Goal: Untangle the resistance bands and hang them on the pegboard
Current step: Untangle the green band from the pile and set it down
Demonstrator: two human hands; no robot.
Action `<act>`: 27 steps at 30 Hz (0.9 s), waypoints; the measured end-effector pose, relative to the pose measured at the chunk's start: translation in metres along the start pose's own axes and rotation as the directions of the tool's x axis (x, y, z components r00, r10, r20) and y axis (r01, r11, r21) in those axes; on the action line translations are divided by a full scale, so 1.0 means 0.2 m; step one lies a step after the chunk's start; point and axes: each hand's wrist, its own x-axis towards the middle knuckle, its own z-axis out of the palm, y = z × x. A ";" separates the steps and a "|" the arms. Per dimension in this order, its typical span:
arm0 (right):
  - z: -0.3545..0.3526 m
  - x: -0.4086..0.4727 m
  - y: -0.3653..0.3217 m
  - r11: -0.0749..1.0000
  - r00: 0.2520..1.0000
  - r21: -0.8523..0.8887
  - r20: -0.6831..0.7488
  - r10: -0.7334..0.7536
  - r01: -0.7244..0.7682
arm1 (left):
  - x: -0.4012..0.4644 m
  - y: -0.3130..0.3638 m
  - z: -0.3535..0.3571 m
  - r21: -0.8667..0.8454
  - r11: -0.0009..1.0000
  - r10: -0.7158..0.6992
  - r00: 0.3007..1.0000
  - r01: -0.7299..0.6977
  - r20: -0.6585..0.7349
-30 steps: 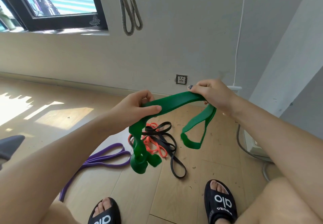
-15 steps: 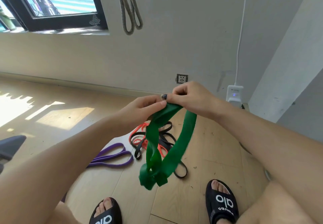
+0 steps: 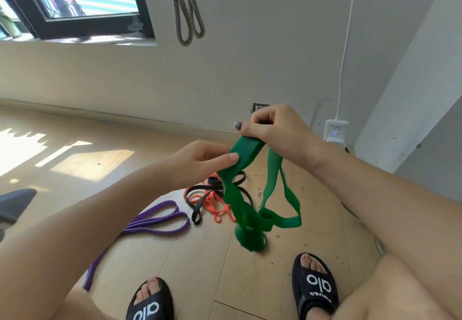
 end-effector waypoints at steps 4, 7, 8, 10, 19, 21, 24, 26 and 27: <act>0.00 0.00 -0.03 0.998 0.996 0.039 -0.087 -0.036 0.039 | -0.02 0.02 0.00 0.024 0.999 0.038 0.996 -0.036 -0.080; 0.00 0.00 -0.04 0.997 0.992 0.057 -0.120 -0.041 0.048 | -0.02 0.04 0.01 0.074 0.994 0.088 0.980 -0.075 -0.178; 0.00 0.01 -0.03 0.997 0.991 0.060 -0.133 -0.034 0.042 | -0.02 0.05 0.01 0.061 0.995 0.087 0.972 -0.075 -0.219; -0.02 0.01 -0.03 0.998 0.986 0.063 -0.165 -0.012 0.023 | -0.01 0.08 0.02 0.038 0.997 0.073 0.954 -0.065 -0.292; -0.02 0.02 0.02 0.998 0.991 -0.059 -0.132 -0.011 0.004 | -0.02 0.01 -0.03 -0.107 0.987 -0.124 0.992 0.120 -0.029; -0.02 0.01 0.04 0.987 0.998 -0.161 -0.055 -0.015 0.006 | -0.02 0.01 -0.04 0.034 0.992 -0.118 0.988 0.122 -0.104; -0.01 0.01 0.07 0.963 0.999 -0.267 0.039 0.035 -0.023 | -0.02 0.02 -0.04 0.212 0.970 -0.081 0.980 0.119 -0.181; -0.02 0.01 0.07 0.959 0.994 -0.280 0.091 0.067 -0.039 | -0.02 0.04 -0.05 0.226 0.968 -0.071 0.985 0.106 -0.157; -0.03 0.01 0.07 0.959 0.988 -0.279 0.128 0.081 -0.043 | -0.02 0.05 -0.05 0.219 0.970 -0.071 0.987 0.101 -0.141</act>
